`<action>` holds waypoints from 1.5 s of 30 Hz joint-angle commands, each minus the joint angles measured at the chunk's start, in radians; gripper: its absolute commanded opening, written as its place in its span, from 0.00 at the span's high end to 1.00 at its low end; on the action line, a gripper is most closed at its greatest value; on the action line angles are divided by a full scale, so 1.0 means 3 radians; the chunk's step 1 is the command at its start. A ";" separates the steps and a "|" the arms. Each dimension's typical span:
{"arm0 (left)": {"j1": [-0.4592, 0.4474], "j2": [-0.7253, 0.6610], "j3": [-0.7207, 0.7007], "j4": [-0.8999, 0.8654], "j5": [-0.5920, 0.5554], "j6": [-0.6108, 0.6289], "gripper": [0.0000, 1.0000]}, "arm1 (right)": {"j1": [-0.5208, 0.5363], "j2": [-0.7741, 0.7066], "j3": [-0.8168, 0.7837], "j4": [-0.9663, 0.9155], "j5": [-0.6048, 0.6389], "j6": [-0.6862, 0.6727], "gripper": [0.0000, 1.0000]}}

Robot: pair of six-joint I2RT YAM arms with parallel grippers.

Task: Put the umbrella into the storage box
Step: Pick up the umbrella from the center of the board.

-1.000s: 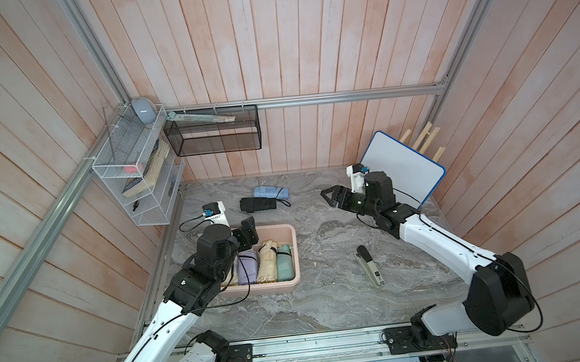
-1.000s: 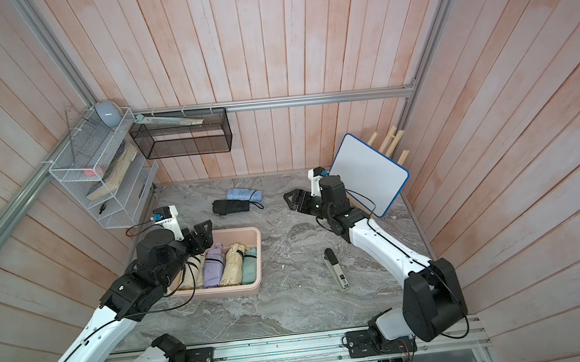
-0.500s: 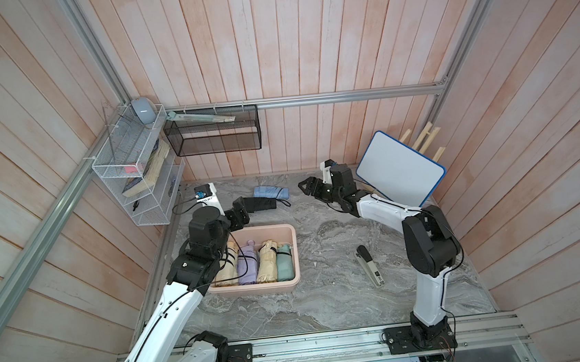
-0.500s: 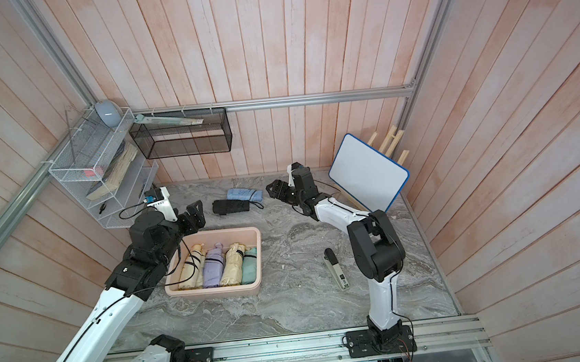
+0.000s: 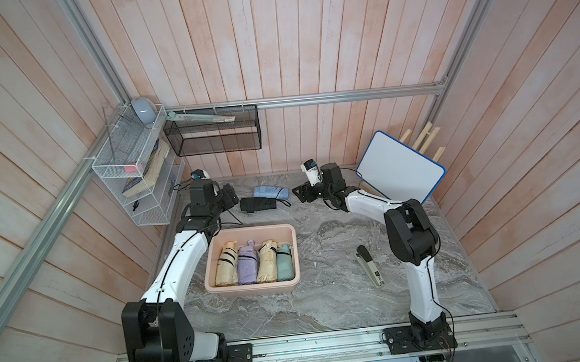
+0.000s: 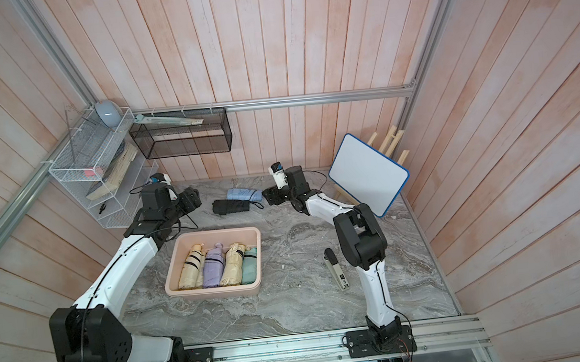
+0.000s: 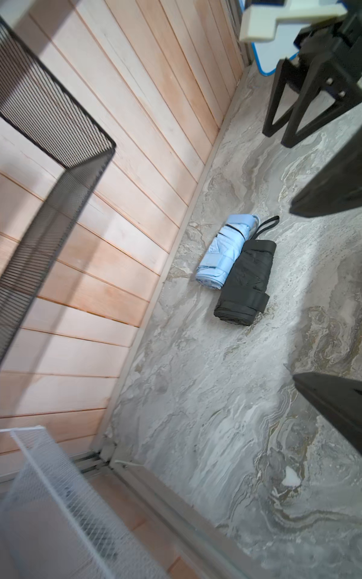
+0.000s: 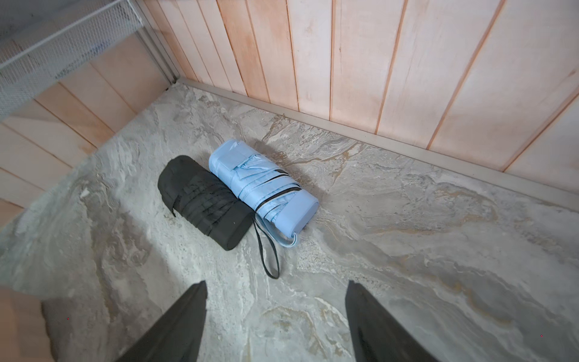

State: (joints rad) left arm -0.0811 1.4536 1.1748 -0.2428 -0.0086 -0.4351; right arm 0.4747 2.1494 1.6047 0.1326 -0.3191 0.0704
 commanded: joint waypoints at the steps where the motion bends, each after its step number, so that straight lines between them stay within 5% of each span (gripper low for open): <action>1: 0.0085 0.0305 0.0155 0.0191 0.0263 -0.0147 0.17 | -0.0072 0.0033 0.0008 0.0007 -0.0010 -0.0277 0.26; 23: 0.0286 0.2255 0.1438 0.0084 0.0851 0.0353 0.23 | -0.0125 -0.0863 -0.0846 0.0137 0.0106 0.0028 0.29; 45: 0.0086 0.2753 0.1835 -0.0289 0.1533 0.0702 0.57 | -0.0140 -0.1049 -0.1002 0.0067 0.0178 0.0088 0.31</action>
State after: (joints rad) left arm -0.0277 2.2570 1.7000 -0.3004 0.4015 -0.2604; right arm 0.4385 1.8713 1.3109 0.1600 -0.2806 0.0856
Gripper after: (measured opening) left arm 0.434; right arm 0.694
